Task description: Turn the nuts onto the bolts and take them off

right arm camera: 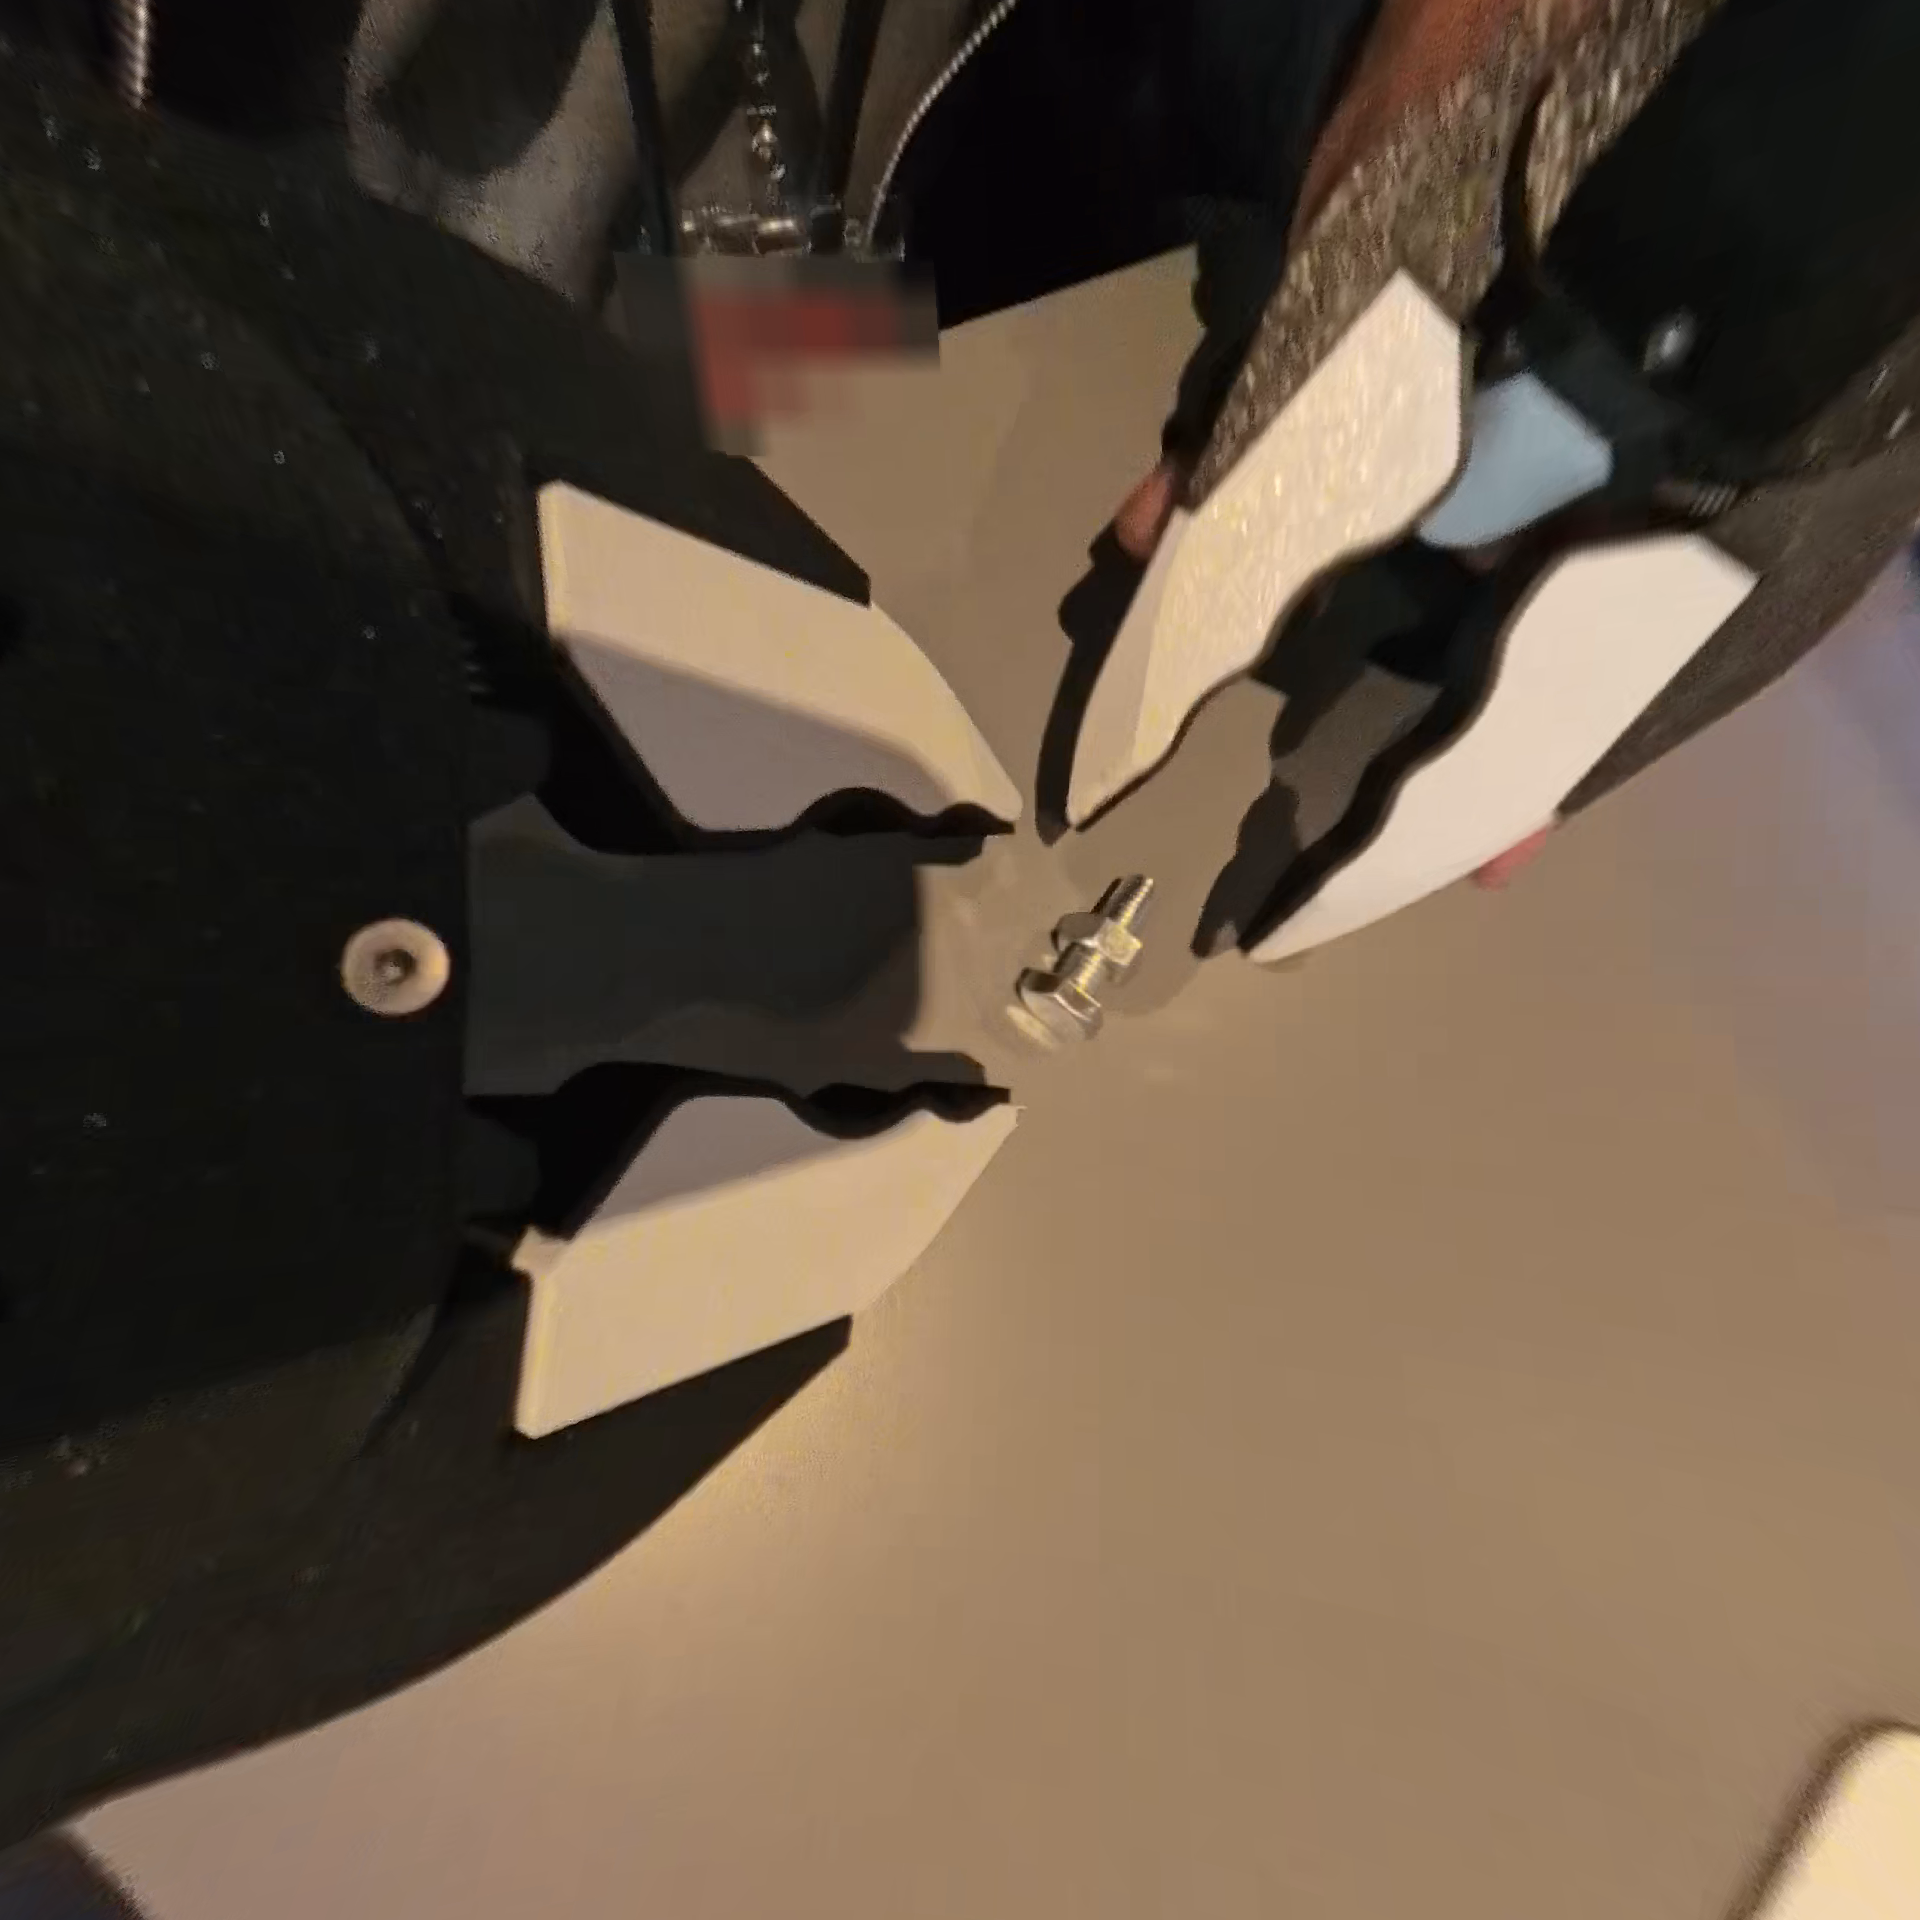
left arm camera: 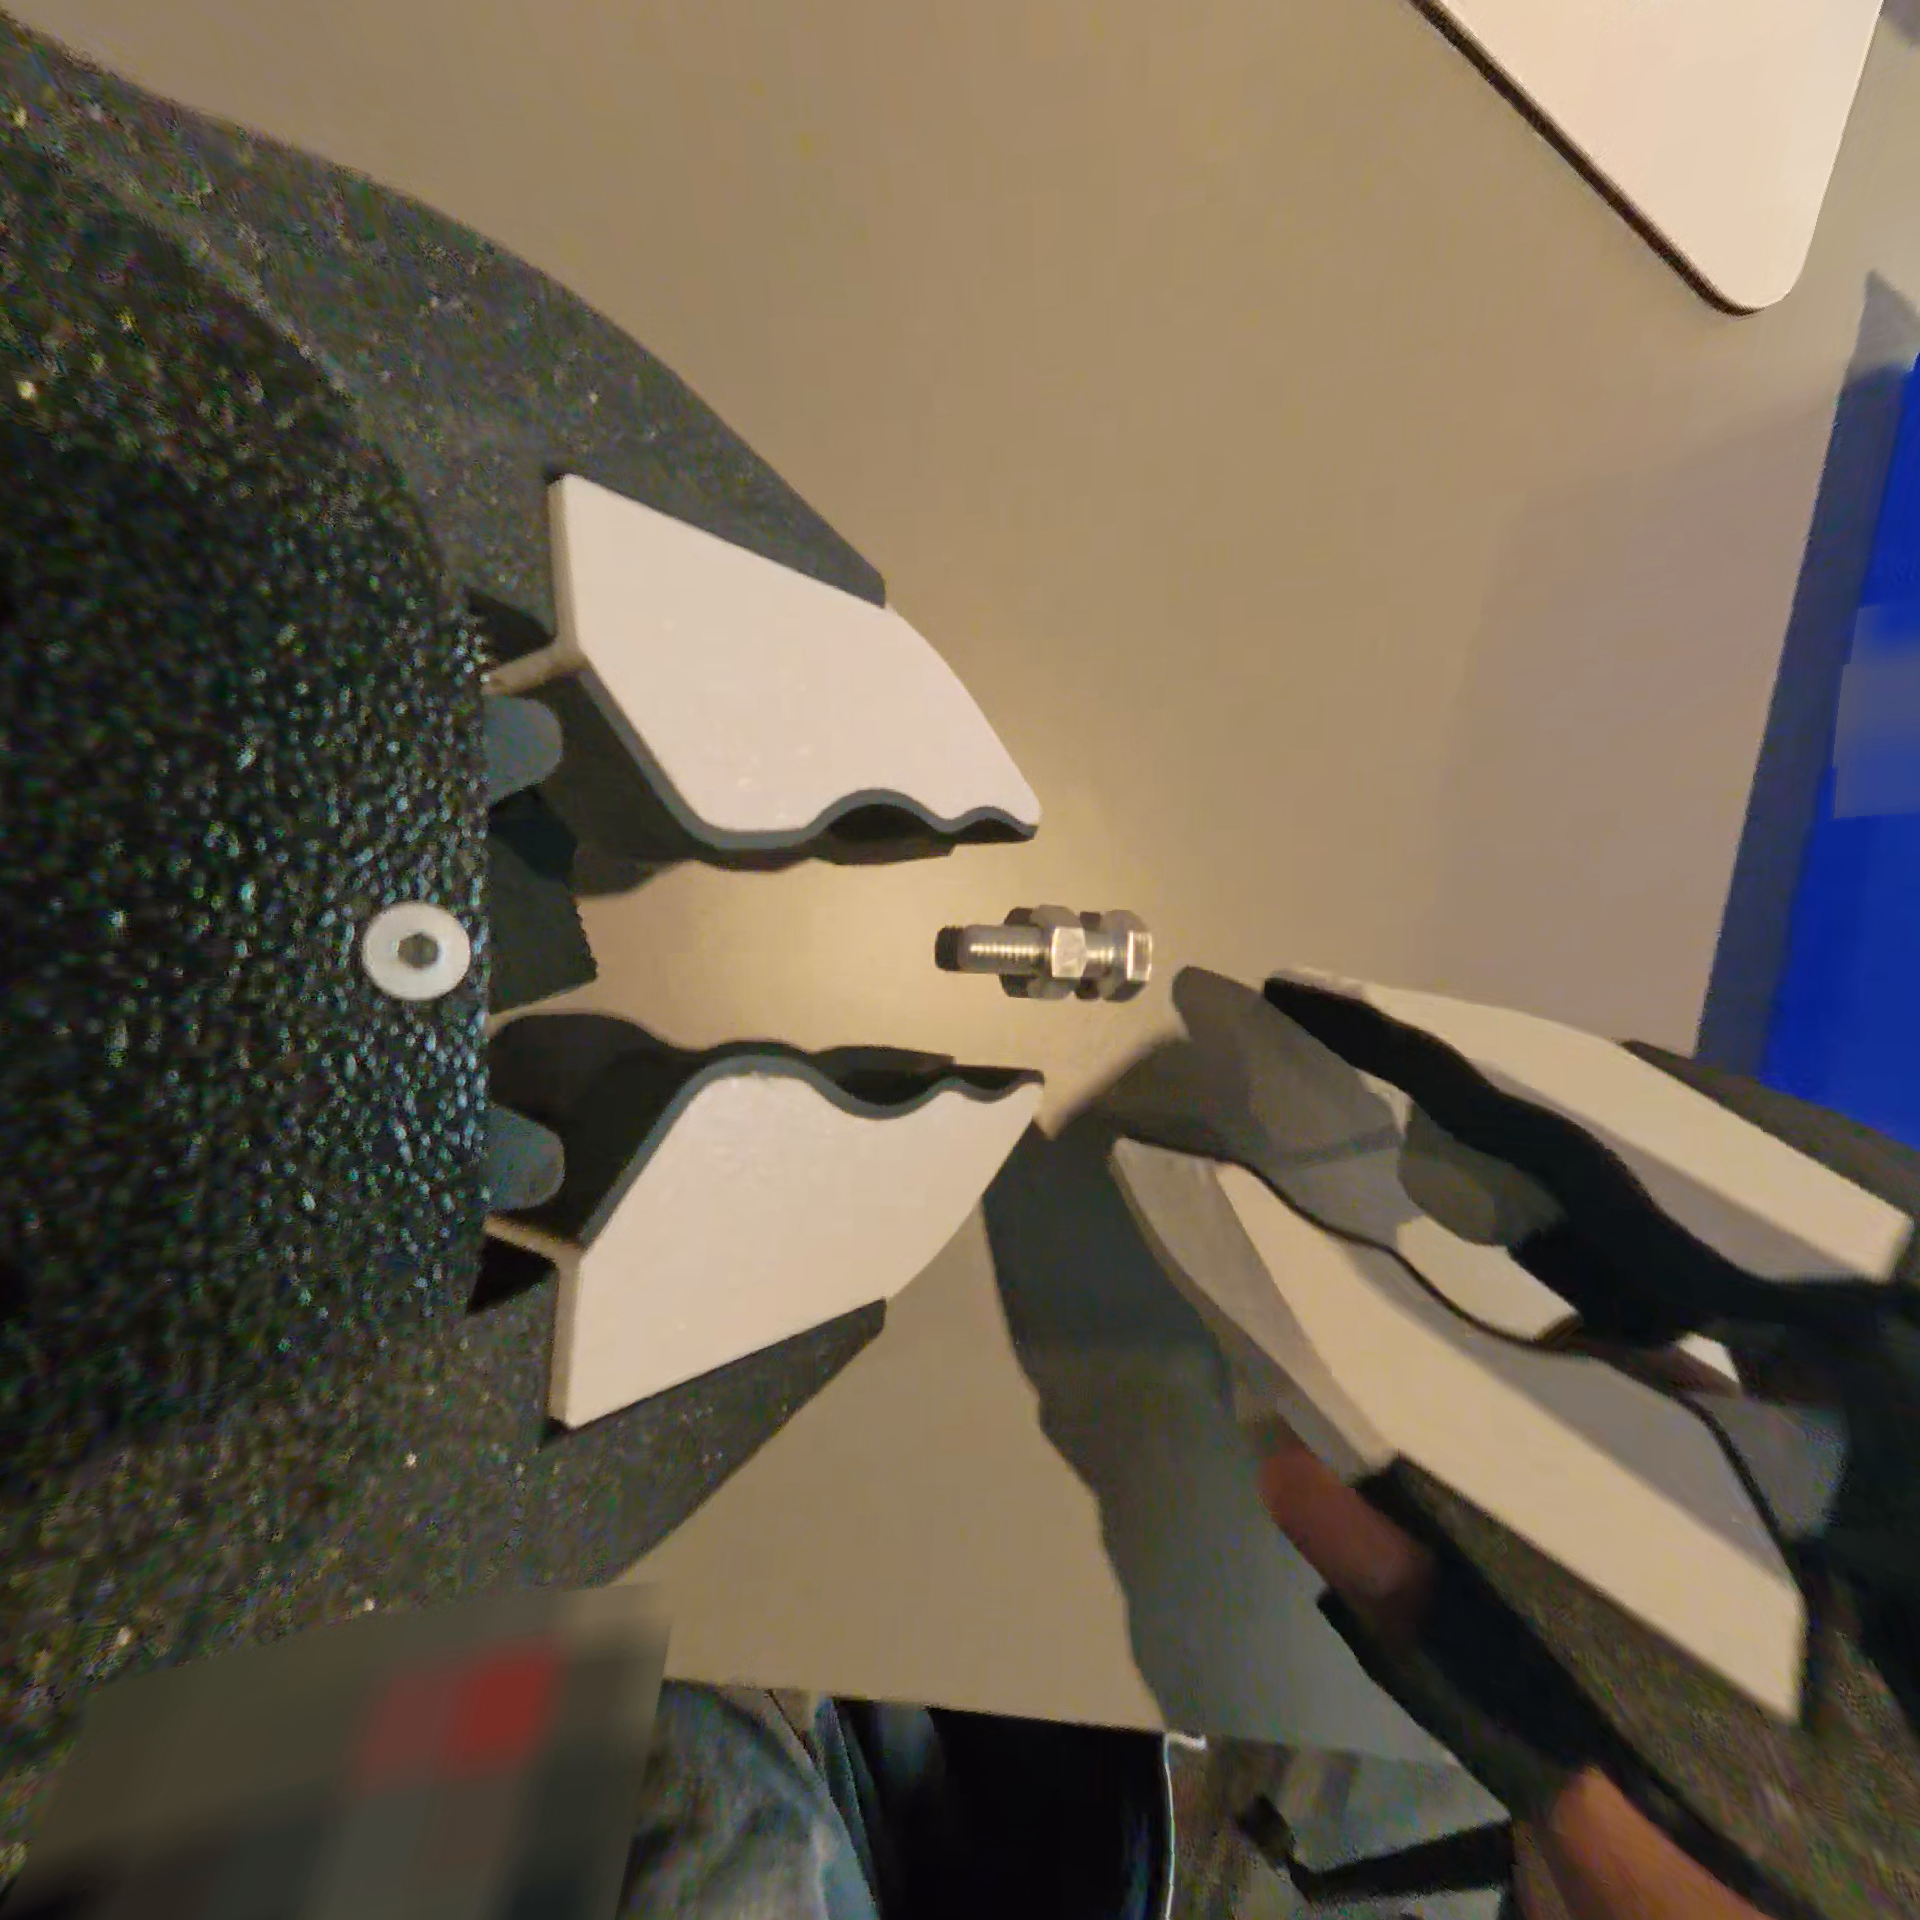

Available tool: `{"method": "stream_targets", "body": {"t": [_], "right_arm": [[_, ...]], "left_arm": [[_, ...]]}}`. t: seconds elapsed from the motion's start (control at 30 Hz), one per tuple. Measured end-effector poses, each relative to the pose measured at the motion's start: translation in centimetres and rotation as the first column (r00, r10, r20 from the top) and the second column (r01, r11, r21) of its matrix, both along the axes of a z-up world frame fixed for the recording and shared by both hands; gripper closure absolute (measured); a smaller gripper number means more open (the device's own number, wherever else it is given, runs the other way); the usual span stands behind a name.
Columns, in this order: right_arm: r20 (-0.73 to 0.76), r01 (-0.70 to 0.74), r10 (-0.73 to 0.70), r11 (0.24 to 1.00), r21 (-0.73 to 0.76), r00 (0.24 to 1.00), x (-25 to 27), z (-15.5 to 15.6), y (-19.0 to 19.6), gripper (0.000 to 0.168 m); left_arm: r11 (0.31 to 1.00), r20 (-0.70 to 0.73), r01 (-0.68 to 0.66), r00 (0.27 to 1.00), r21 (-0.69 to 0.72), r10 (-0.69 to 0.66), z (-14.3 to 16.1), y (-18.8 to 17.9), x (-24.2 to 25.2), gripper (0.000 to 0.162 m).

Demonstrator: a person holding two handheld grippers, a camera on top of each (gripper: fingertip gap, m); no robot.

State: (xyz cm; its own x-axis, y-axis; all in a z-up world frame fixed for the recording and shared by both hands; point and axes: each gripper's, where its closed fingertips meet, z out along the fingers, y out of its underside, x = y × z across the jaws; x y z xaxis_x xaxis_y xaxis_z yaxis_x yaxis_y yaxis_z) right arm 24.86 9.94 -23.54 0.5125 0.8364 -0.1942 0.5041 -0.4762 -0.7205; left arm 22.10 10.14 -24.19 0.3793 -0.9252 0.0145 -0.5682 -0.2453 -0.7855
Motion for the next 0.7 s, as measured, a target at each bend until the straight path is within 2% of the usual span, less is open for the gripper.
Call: {"method": "stream_targets", "body": {"t": [0.1,0.33,0.43,0.57,0.7], "right_arm": [[-0.076,-0.033,0.04,0.995,0.09,0.996,0.3,1.4,-0.2,0.125],[-0.123,-0.077,0.092,0.989,0.123,0.988,0.2,1.6,-0.5,0.131],[-0.146,-0.091,0.113,0.984,0.151,0.983,0.2,2.0,-0.8,0.132],[-0.154,-0.095,0.122,0.981,0.171,0.981,0.2,2.2,-0.8,0.132],[-0.132,-0.092,0.118,0.978,0.187,0.984,0.2,2.2,-0.1,0.132]], "left_arm": [[1.0,-0.015,0.01,1.0,-0.005,-0.01,-0.2,0.3,0.3,0.126],[0.999,-0.111,0.039,0.993,-0.021,-0.041,-1.4,0.3,0.0,0.151],[0.999,-0.162,0.032,0.986,0.008,-0.031,-1.7,1.1,-0.6,0.152],[0.995,-0.23,0.03,0.973,0.098,-0.007,-1.8,4.0,-1.3,0.152],[0.995,-0.235,0.038,0.972,0.097,-0.014,-1.2,5.2,-2.0,0.15]]}}
